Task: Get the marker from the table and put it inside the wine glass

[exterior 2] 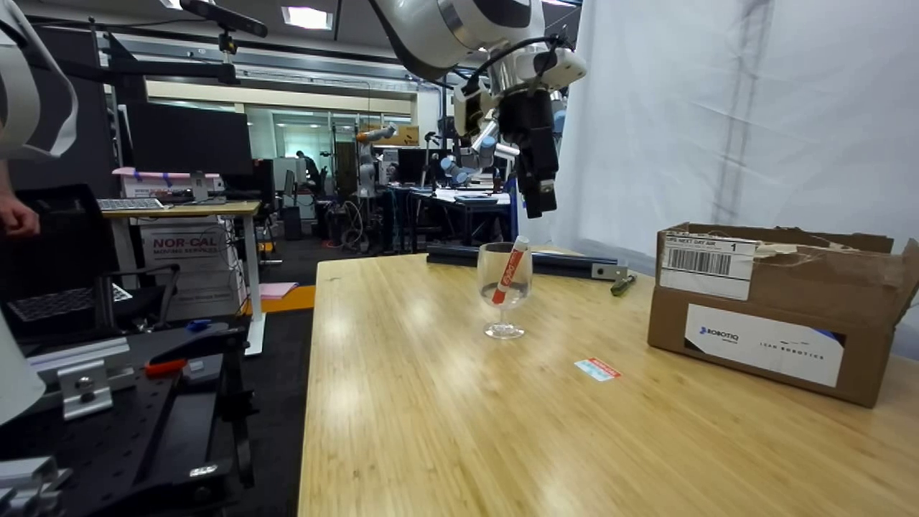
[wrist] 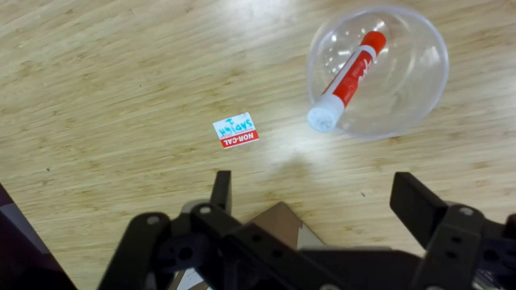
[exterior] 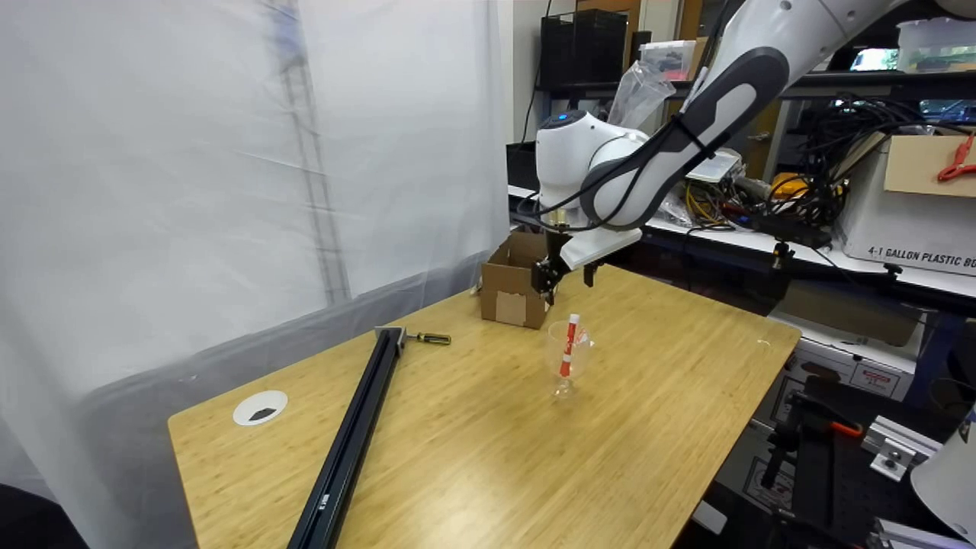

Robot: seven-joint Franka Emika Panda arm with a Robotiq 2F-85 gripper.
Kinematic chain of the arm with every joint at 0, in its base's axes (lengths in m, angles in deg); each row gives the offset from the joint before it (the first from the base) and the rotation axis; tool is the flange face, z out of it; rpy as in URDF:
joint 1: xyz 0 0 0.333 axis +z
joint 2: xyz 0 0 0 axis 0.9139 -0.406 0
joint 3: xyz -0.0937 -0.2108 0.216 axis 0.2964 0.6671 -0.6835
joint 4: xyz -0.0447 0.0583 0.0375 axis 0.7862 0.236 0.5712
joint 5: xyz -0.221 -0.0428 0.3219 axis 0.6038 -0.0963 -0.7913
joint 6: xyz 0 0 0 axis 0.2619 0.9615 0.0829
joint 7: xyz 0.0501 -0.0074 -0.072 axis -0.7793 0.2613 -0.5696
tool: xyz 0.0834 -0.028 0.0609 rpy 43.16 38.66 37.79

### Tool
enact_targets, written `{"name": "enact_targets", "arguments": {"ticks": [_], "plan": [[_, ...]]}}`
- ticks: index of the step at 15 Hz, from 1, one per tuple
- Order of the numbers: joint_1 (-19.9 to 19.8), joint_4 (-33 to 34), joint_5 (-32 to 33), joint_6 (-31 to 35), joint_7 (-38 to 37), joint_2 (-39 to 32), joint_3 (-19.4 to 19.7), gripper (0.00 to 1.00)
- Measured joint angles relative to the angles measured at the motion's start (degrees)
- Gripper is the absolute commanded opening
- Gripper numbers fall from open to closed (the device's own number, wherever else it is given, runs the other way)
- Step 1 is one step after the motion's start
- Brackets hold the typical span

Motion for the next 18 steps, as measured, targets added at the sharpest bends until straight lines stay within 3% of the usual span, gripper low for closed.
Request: {"name": "enact_targets", "arguments": {"ticks": [8, 18], "plan": [[-3.5, -0.6, -13.1, -2.3, 21.3, 0.2, 2.4, 1.00], [-9.4, -1.2, -18.6, -5.1, 37.1, 0.1, 4.9, 1.00]]}}
